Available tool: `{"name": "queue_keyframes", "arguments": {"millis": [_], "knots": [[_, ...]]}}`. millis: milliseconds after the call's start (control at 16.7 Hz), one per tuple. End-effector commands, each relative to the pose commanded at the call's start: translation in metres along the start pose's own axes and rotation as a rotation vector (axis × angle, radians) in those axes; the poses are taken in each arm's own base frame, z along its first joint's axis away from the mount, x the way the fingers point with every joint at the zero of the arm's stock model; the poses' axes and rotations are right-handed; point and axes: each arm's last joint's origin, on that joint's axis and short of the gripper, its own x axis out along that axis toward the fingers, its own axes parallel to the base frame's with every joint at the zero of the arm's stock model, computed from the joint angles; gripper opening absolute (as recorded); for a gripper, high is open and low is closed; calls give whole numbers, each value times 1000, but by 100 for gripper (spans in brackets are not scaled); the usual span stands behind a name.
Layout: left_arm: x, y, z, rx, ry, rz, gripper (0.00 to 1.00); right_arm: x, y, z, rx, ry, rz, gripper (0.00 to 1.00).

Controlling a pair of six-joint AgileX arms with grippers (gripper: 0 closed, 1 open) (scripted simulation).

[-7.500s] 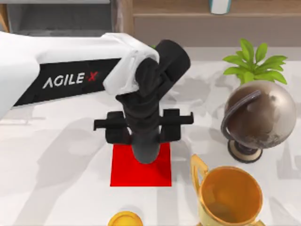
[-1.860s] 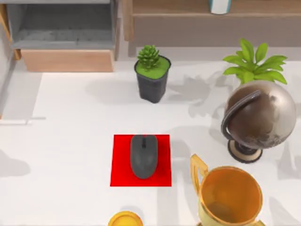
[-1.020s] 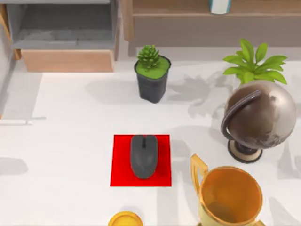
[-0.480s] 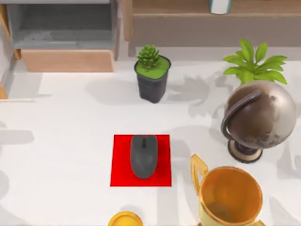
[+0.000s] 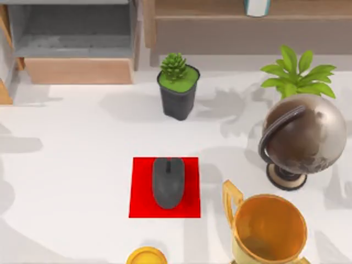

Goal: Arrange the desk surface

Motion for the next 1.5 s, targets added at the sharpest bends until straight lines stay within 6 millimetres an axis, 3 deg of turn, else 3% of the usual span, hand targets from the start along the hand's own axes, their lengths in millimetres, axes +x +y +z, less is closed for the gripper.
{"name": "queue_keyframes", "arguments": {"millis": [240,600,1020,1320,1500], "knots": [[31,1,1,-3,3,-1,0,0,0,0,0,0,0,100],[35,-1,0,-8,5,-11,0,0,0,0,0,0,0,100],[89,3,0,-1,4,0,0,0,0,0,0,0,0,100],[94,2,1,-6,6,-5,0,0,0,0,0,0,0,100],[94,2,1,-6,6,-5,23,0,0,0,0,0,0,100]]}}
